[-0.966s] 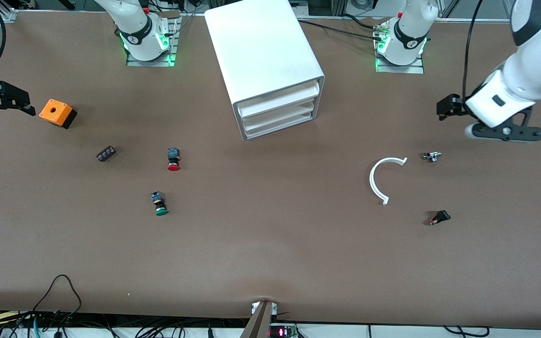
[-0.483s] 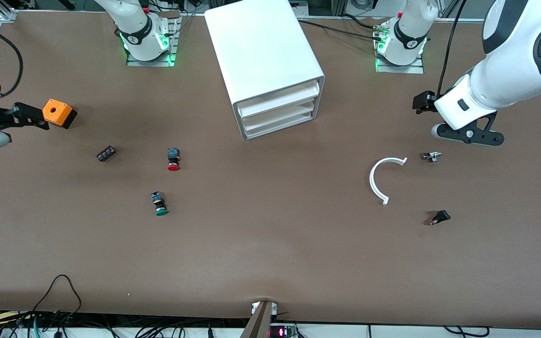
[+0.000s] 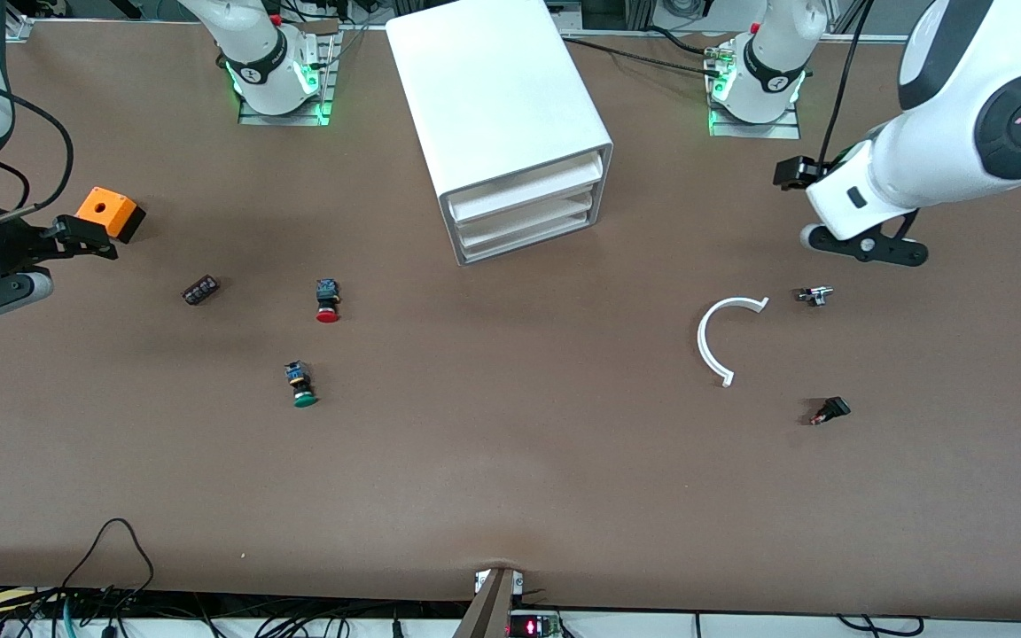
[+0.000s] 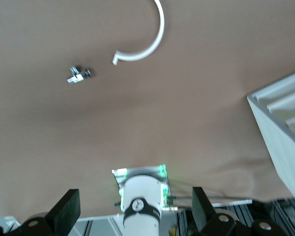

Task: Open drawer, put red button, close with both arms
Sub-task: 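Grip the drawer front with the left gripper while the right gripper descends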

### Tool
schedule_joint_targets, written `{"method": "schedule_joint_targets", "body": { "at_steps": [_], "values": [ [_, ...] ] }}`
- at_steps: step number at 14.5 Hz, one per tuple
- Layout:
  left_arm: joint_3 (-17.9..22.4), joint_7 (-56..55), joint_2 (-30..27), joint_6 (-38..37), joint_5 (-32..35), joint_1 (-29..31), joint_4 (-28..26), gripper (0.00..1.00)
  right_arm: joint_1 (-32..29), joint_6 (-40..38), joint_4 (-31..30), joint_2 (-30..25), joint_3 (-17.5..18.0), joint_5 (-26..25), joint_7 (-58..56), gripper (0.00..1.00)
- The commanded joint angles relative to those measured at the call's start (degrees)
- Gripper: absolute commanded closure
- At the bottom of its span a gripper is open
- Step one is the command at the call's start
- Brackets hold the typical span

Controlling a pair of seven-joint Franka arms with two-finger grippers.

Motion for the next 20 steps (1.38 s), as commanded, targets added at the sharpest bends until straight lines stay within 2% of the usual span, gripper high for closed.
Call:
{"method": "schedule_joint_targets", "body": {
  "at_steps": [1,6,7,11,14,17,20],
  "values": [
    [-0.33,0.88,3.52,-2.99,-6.52,-0.49,1.98,0.0,0.06,2.72,0.76,1.83,0.08,2.56,-0.44,0.0],
    [-0.33,2.8,10.1,0.08,-18.57,0.12,2.42,0.0,0.24,8.7,0.76,4.73,0.08,3.88,0.26,0.0],
    [-0.24,4.21,11.52,0.34,-22.16,-0.05,2.42,0.0,0.67,9.49,0.67,5.17,0.17,3.97,0.44,0.0],
    [-0.41,4.4,14.78,4.21,-29.65,-0.58,2.25,0.0,4.36,12.4,0.67,6.4,0.08,3.79,1.31,0.0],
    [-0.5,6.05,17.23,6.39,-29.75,-0.58,2.33,0.0,5.68,14.5,-1.61,7.2,0.17,3.97,6.67,0.0],
    [-1.12,18.35,20.05,13.34,-31.15,-0.67,2.33,0.0,8.75,16.26,-3.98,7.64,0.08,3.97,9.31,0.0],
    [-1.21,20.04,20.67,14.67,-33.17,-0.85,1.9,0.0,12.97,20.73,-7.67,7.64,0.08,4.05,16.66,0.0]
  ]
}}
